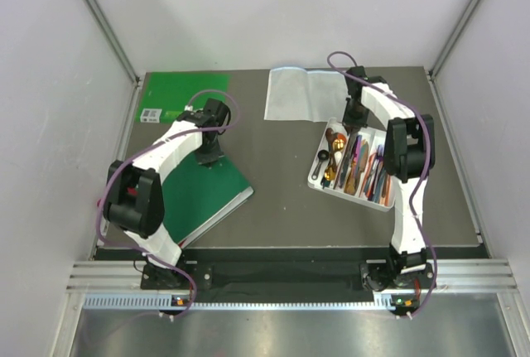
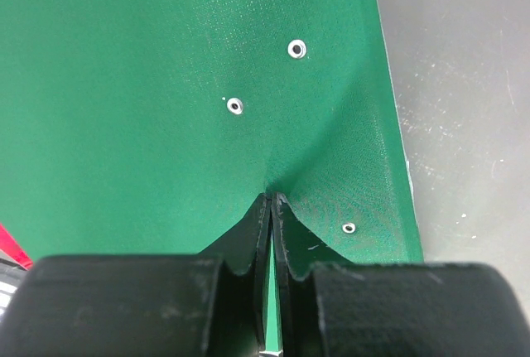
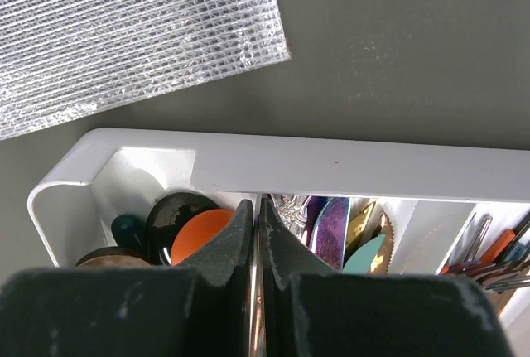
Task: Sort the eating utensils into containers
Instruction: Move the storage box to the center of the board.
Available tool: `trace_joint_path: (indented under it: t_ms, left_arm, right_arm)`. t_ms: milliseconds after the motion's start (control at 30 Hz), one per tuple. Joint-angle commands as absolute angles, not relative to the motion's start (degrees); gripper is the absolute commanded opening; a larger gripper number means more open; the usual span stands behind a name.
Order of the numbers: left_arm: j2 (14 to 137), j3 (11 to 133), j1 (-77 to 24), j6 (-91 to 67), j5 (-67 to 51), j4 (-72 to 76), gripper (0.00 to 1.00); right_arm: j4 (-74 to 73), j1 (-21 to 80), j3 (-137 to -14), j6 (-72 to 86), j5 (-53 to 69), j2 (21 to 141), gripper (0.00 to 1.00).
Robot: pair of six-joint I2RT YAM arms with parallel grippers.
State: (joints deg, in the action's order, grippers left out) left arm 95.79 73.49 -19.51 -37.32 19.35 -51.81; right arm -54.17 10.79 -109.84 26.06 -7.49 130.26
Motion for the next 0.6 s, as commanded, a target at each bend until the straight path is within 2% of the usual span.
trace_joint_path:
  t_ms: [0,167,567]
  left_arm:
    - [97.29,75.59,-19.42,-37.35,19.6,-51.42,0.07]
    - [97.65,76.11,-19.51,-37.7,19.34,-51.33,0.07]
    - [96.59,76.55,-19.51,-38.58,20.21,-51.59,0.07]
  right_arm:
    - [-51.86,14.23,-106.79,23.9,-4.14,128.68,0.0]
    - [-50.54,18.54,-105.91,24.87,-0.62,129.11,0.0]
    - [-52.12,26.1,-114.08,27.33,6.24,132.45,0.0]
